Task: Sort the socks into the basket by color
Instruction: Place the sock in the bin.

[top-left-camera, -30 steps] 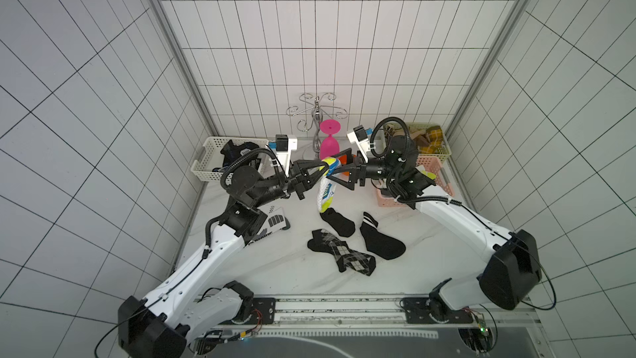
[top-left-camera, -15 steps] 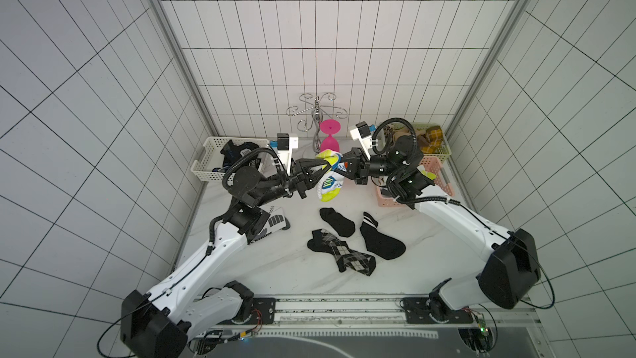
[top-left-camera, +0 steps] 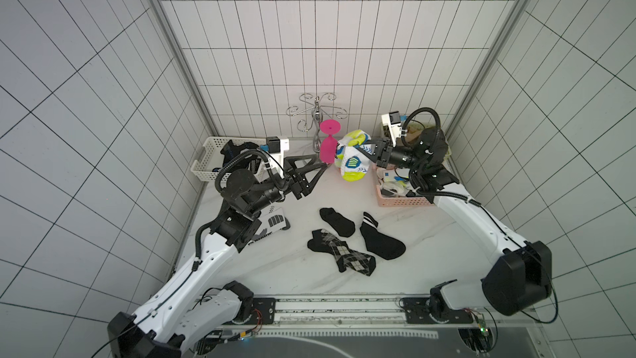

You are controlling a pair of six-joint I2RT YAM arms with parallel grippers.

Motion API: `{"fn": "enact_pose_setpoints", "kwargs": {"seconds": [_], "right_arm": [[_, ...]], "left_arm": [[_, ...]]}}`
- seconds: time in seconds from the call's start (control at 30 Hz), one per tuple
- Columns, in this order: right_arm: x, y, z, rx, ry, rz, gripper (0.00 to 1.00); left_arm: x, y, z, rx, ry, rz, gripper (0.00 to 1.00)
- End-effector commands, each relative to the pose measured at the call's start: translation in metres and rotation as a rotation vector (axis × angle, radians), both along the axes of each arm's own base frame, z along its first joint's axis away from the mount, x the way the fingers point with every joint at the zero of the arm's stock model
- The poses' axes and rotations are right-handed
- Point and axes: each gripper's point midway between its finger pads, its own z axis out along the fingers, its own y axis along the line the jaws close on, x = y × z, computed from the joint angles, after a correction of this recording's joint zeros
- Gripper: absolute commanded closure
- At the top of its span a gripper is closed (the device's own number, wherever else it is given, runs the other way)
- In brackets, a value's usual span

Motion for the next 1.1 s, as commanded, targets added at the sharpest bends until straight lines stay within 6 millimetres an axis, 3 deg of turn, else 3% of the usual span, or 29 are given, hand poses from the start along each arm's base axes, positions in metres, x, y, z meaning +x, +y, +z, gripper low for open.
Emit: {"fn": "enact_pose_setpoints", "kwargs": {"seconds": [0.0,0.13,0.3,0.4,0.53,0.77,1.07], "right_arm": [[0.026,-0.048,-0.026,-0.055,0.091,-0.245,1.0],[0.052,-0.099,-0.052,-0.094,0.21,-0.481,1.0],[0.078,-0.164,-0.1,-0.083,0.404,-0.724,1.0],[0.091,-0.184,-0.126,-0.091,0.484,-0.775,1.0],[0.103,-0.192,-0.162,-0.121,0.576,-0.798,1.0],[0.107,-0.188,-0.242,-0.133,0.771,-0.78,1.0],[0.136,-0.209,-0.316,-0.312,0.867,-0.858,1.0]], "left_arm": [[0.014,0.014,-0.011,0.067,0.045,0.12,0.36],[0.019,0.017,-0.022,0.098,0.072,0.151,0.37],[0.028,0.014,-0.04,0.146,0.12,0.164,0.38],[0.031,0.013,-0.05,0.171,0.144,0.165,0.38],[0.035,0.011,-0.061,0.19,0.169,0.164,0.38],[0.039,0.007,-0.074,0.213,0.2,0.15,0.38],[0.042,0.009,-0.09,0.264,0.244,0.168,0.38]]}}
